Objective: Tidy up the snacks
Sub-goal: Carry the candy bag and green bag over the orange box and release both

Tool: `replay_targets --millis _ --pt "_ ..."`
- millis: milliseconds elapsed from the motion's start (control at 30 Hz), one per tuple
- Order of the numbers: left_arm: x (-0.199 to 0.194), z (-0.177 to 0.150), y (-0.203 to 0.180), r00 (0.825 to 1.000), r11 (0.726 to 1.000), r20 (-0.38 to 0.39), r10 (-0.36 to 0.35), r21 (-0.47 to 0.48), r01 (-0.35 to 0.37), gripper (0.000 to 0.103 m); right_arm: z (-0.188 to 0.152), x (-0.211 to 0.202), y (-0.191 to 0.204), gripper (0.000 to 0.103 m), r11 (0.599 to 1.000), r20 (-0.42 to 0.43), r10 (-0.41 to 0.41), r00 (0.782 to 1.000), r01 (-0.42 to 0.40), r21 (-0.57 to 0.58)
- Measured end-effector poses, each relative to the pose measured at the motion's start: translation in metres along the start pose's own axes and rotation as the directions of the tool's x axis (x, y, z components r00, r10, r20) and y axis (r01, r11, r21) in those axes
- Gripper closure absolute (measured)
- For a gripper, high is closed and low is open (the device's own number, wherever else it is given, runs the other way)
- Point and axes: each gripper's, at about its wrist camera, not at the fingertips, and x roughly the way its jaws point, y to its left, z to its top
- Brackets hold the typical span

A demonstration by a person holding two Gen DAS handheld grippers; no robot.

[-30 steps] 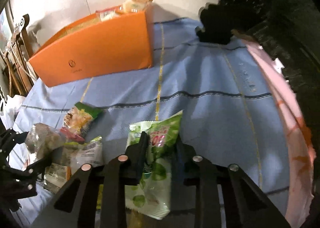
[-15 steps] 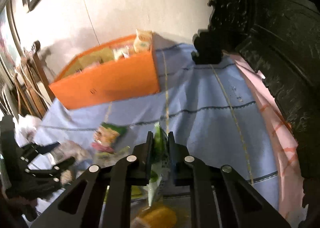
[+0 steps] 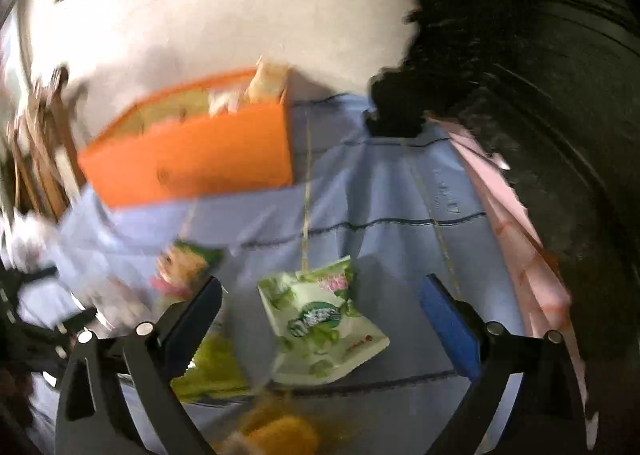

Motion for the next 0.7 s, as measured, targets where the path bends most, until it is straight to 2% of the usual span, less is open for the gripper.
replay_targets --millis 33,100,233,267,300,333,367,400,433,467,533,700 --pt "0.006 -0.003 0.001 0.999 0.999 0.007 -0.031 -0.023 0.031 0.004 -0.005 0.016 0.006 0.004 0.997 -0.028 0.0 1.0 -0.002 -0.071" --pt "0.014 -0.004 0.004 0.996 0.993 0.007 -0.088 -0.083 0.089 0.004 -0.009 0.034 0.01 0.004 0.993 -0.062 -0.015 0.998 0.008 -0.115" --pt "0.026 -0.002 0.004 0.995 0.99 0.001 -0.104 -0.099 0.103 0.004 -0.016 0.063 0.004 0.005 0.998 -0.118 -0.005 0.993 -0.002 -0.058" --pt "0.027 -0.001 0.003 0.994 0.99 0.005 -0.106 -0.088 0.106 0.004 -0.018 0.069 0.002 0.014 0.999 -0.139 -0.007 0.99 0.002 -0.039" --pt "0.029 -0.001 0.002 0.994 0.991 0.01 -0.109 -0.073 0.109 0.004 -0.019 0.068 -0.003 0.024 1.0 -0.116 0.022 0.993 -0.021 0.011" --pt "0.032 0.0 -0.002 0.994 0.993 0.013 -0.112 -0.042 0.113 0.006 -0.019 0.065 -0.004 0.035 0.999 -0.109 -0.007 0.994 0.012 0.04" --pt "0.035 0.0 -0.006 0.995 0.995 0.003 -0.1 -0.016 0.1 0.013 -0.019 0.062 -0.004 0.048 0.999 -0.107 -0.016 0.994 0.021 0.047" --pt "0.038 0.001 -0.012 0.999 0.998 -0.004 -0.051 0.024 0.051 0.022 -0.019 0.061 -0.003 0.053 0.998 -0.105 -0.02 0.994 0.026 0.052" --pt "0.039 0.003 -0.015 0.999 0.998 -0.01 -0.041 0.044 0.041 0.023 -0.019 0.057 -0.002 0.06 0.998 -0.105 -0.023 0.994 0.029 0.062" --pt "0.038 0.005 -0.015 0.998 0.998 -0.012 -0.062 0.033 0.062 0.023 -0.019 0.054 -0.001 0.066 0.997 -0.101 -0.025 0.995 0.032 0.07" --pt "0.033 0.009 -0.009 0.995 0.995 -0.006 -0.098 -0.016 0.098 0.029 -0.017 0.041 -0.002 0.07 0.995 -0.073 -0.014 0.997 0.02 0.096" --pt "0.017 0.018 -0.008 0.997 0.997 0.023 -0.079 -0.008 0.079 0.03 -0.012 0.02 -0.003 0.071 0.993 -0.022 -0.015 1.0 0.018 0.114"
